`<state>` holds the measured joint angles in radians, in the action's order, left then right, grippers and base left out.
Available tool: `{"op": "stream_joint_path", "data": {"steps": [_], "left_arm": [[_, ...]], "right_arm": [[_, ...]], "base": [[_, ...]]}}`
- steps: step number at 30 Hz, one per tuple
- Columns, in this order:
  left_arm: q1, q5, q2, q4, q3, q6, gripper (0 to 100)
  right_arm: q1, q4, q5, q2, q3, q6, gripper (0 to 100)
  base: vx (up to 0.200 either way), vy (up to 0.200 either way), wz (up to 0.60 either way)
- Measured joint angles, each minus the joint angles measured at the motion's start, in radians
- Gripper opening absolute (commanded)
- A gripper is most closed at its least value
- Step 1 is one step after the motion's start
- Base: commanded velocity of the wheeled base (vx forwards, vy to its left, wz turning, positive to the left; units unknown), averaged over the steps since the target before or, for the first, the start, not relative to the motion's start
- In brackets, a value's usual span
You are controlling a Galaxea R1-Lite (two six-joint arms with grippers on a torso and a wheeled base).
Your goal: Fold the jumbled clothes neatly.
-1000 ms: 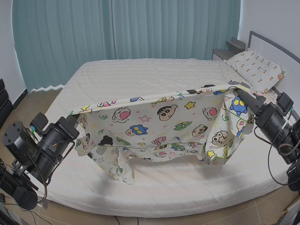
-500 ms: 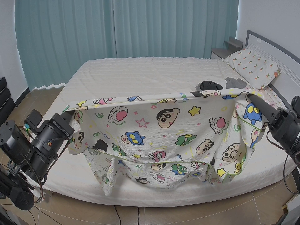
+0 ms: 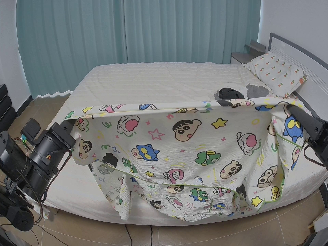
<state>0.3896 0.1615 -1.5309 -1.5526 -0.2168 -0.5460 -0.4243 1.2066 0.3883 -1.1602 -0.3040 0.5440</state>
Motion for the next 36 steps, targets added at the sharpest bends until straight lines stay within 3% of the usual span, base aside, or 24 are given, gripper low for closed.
{"op": "stream_joint_path", "data": {"steps": [6,17,36], "left_arm": [[0.000,-0.006,0.020,0.032,0.004,0.005,0],[0.003,-0.053,0.129,0.427,-0.010,0.045,0],[0.018,-0.142,0.373,0.894,-0.127,0.042,0]], "right_arm": [[0.016,-0.108,0.011,0.035,-0.024,0.017,0],[0.079,-0.137,0.013,-0.004,-0.041,0.019,0],[0.091,-0.144,0.012,-0.047,-0.035,0.011,0]], "base": [[0.000,0.000,0.00],[0.000,0.000,0.00],[0.000,0.000,0.00]]}}
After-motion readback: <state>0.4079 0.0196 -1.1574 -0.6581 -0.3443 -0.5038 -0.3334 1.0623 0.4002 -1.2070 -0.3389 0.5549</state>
